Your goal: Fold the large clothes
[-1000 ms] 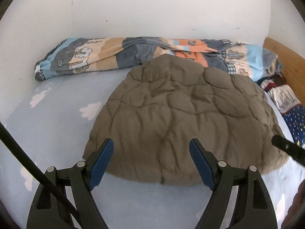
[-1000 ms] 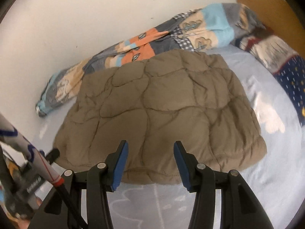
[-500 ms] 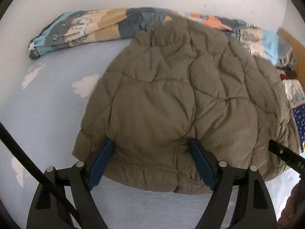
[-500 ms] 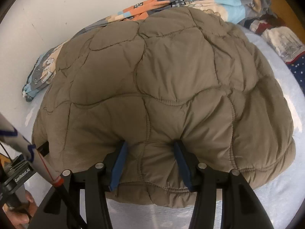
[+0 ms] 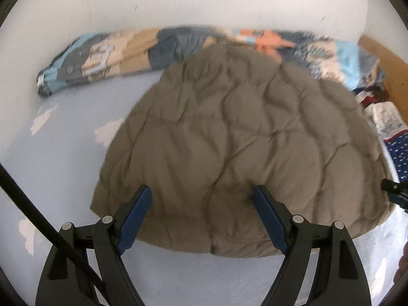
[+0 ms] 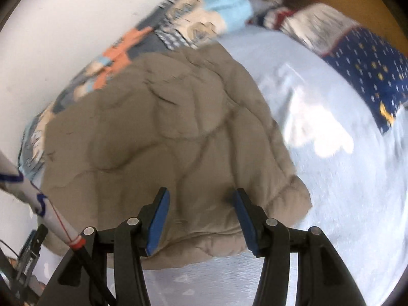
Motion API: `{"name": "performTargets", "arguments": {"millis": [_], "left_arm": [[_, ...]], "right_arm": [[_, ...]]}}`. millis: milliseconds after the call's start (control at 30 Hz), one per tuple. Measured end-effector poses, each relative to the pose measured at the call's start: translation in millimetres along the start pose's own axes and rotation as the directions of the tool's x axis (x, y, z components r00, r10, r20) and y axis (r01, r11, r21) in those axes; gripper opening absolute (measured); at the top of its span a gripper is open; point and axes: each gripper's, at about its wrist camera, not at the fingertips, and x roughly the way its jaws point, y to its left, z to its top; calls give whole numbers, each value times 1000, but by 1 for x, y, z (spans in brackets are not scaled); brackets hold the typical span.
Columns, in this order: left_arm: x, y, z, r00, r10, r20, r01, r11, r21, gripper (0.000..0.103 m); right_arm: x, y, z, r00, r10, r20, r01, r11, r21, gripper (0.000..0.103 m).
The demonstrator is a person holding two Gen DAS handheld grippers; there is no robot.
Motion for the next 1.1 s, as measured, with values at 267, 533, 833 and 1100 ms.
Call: {"name": "performTargets", "arguments": {"millis": [267, 533, 833, 1100], "left_arm": [[-2, 10, 1, 999, -46, -24, 44, 998, -51, 82], [-19, 44, 10, 1000, 4, 16, -1, 990, -143, 82], [16, 66, -2, 991, 0, -132, -32, 971, -238, 82], [-3, 68, 4, 997, 38, -69, -53, 968, -244, 82]], "right_arm": [[20, 4, 1, 998, -24, -58, 25, 1000, 4, 64], [-26, 23, -4, 996, -10, 91, 16, 998, -68, 64], [-6, 59, -25, 999, 48, -5, -48, 979, -198, 64], [-2, 60, -22, 998, 51, -21, -54, 982, -181, 65]]}}
